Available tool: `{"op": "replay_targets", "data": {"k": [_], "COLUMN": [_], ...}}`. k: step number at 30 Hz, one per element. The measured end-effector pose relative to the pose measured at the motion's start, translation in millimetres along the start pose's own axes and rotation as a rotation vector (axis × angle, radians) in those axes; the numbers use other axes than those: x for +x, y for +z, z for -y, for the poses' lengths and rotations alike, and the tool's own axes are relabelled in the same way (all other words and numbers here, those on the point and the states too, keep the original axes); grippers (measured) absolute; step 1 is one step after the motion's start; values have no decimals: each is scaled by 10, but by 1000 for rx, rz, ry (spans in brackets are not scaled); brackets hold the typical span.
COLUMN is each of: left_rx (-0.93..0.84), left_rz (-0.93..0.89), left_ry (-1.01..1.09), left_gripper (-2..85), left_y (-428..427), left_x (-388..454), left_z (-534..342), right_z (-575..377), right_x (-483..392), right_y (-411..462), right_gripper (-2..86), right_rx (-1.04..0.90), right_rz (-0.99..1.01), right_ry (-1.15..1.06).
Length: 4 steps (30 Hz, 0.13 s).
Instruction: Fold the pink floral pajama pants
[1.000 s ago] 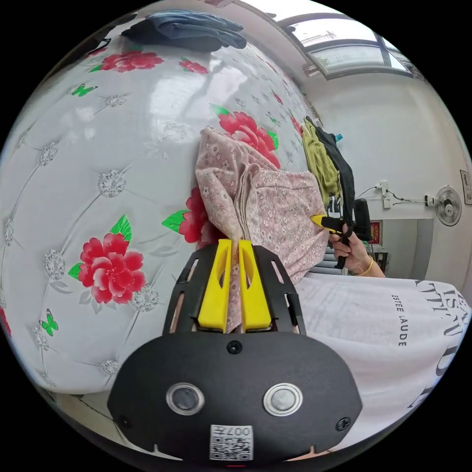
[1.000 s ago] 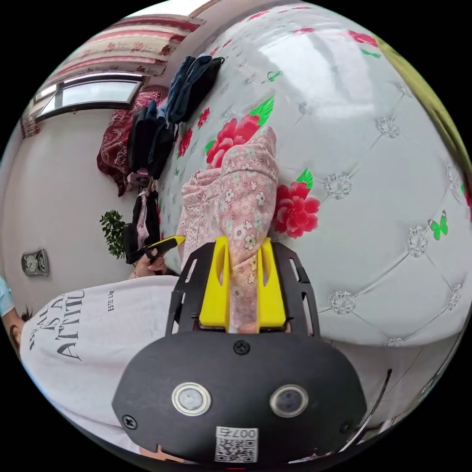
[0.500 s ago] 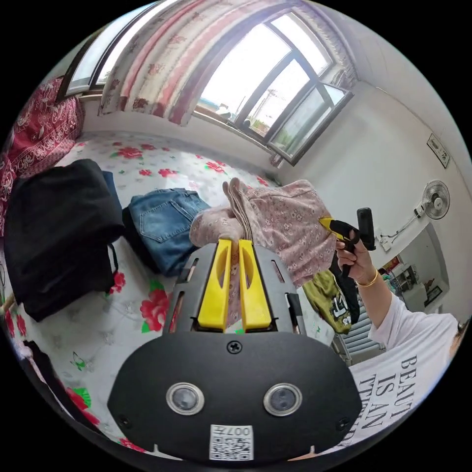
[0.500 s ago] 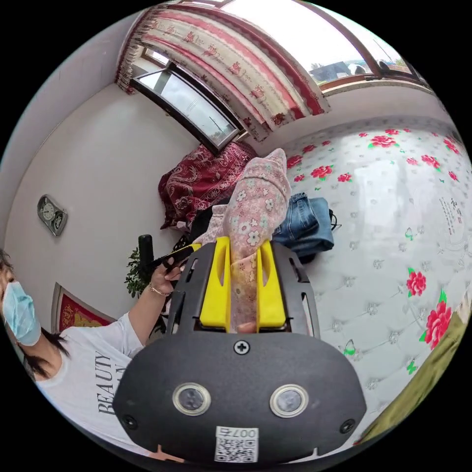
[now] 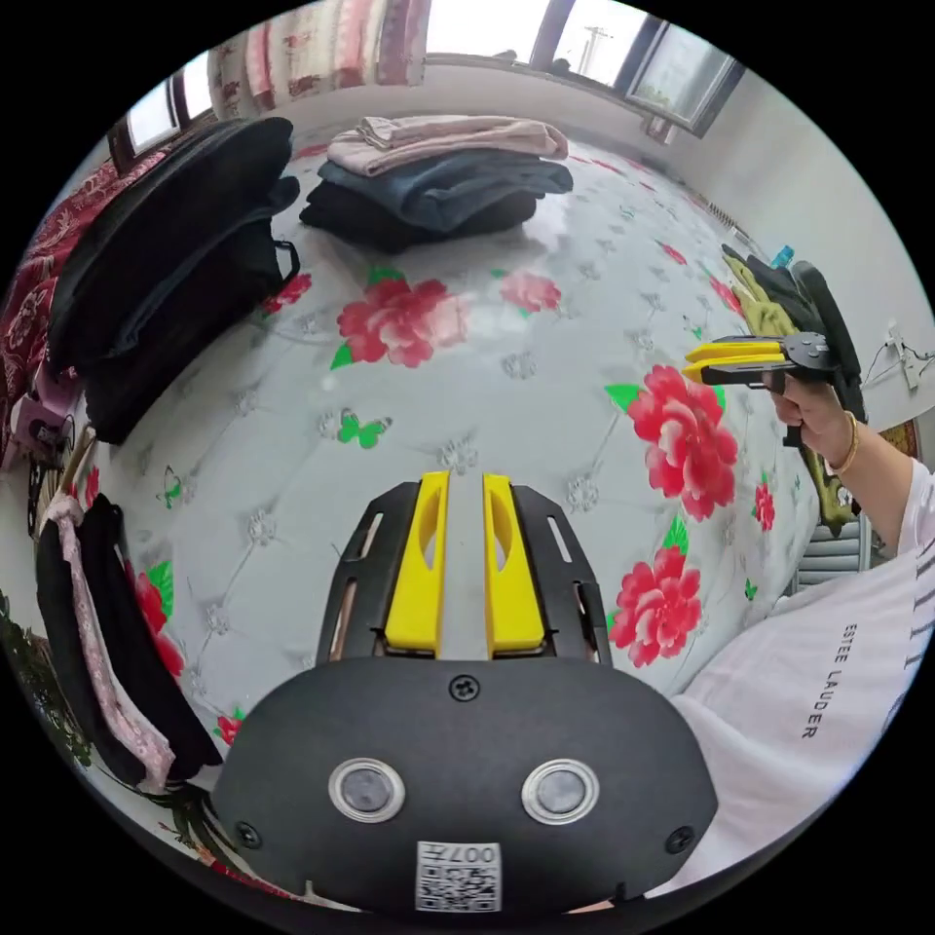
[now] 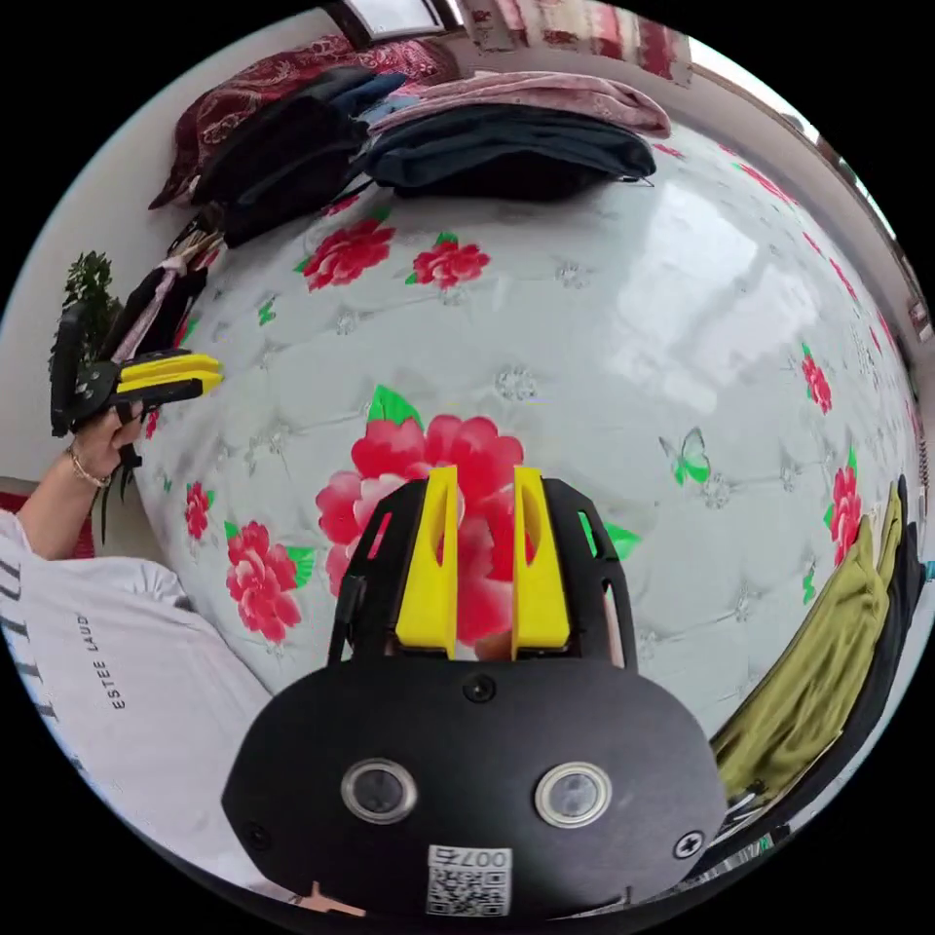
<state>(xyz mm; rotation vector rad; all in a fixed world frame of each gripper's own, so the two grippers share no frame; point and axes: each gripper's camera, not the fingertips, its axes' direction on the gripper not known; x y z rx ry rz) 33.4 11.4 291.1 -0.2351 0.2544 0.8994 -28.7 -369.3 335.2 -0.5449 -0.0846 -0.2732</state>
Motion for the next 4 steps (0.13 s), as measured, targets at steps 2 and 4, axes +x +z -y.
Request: {"op": "replay_targets", "data": {"k": [2,4], "left_rx": [-70,-127], "left_rz": [-3,-25], "left_ry": [21,34], "left_gripper": [55,54], "left_y": [77,176], "left_x": [289,601], "left_z": [-232,-355], "right_z": [-514,-757], "right_x": [-250,-366], "right_y": [116,96], "right_gripper": [92,98], "right_rx": [-62,1], "right_rz": [-14,4], "right_ry": [-27,-22]}}
